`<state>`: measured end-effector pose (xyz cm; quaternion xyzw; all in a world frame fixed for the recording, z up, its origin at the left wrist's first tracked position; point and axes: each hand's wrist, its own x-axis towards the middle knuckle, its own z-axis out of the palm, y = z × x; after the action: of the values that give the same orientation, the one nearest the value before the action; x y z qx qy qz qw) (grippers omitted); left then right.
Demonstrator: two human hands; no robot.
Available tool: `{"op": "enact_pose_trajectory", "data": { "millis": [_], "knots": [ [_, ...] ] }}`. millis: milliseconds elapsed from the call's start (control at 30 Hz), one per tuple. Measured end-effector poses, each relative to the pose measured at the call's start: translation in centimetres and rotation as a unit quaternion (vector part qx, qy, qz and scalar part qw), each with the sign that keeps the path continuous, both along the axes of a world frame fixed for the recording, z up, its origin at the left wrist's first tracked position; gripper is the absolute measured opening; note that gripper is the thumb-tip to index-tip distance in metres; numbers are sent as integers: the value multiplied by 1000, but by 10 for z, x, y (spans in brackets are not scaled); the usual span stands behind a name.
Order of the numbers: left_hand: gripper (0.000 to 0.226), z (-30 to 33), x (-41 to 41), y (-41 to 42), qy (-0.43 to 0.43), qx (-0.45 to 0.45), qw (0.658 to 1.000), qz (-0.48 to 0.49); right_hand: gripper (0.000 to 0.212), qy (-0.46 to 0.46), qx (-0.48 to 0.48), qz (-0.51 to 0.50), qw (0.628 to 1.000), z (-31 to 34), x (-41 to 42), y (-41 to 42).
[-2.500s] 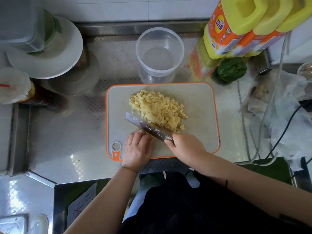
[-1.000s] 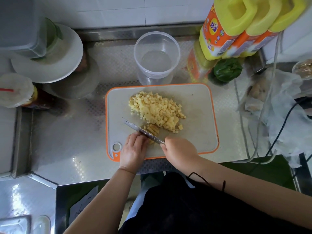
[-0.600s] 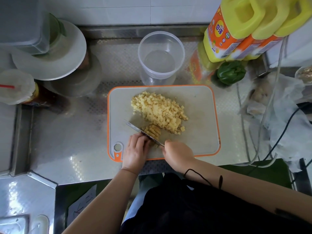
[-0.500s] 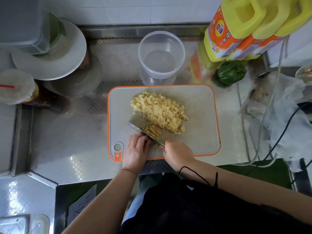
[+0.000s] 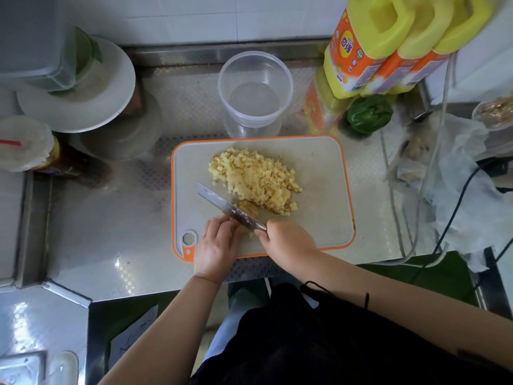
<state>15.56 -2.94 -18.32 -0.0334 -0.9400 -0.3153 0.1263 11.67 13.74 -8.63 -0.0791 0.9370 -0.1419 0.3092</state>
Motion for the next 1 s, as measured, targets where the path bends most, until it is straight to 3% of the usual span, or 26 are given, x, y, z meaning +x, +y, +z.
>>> {"op": "enact_pose_trajectory", "data": {
  "millis": [500,733,1000],
  "knots": [
    [21,0,3,-1,-5,21,1000,-10,24,11,48,41,998,1,9,-10],
    [19,-5,3,-2,-9,20,1000,-10,23,-4,25,24,999,-14,11,-11],
    [21,-5,5,-2,-24,4,1000,2,37,-39,15,-56,998,-19,-2,-12]
  ]
}}
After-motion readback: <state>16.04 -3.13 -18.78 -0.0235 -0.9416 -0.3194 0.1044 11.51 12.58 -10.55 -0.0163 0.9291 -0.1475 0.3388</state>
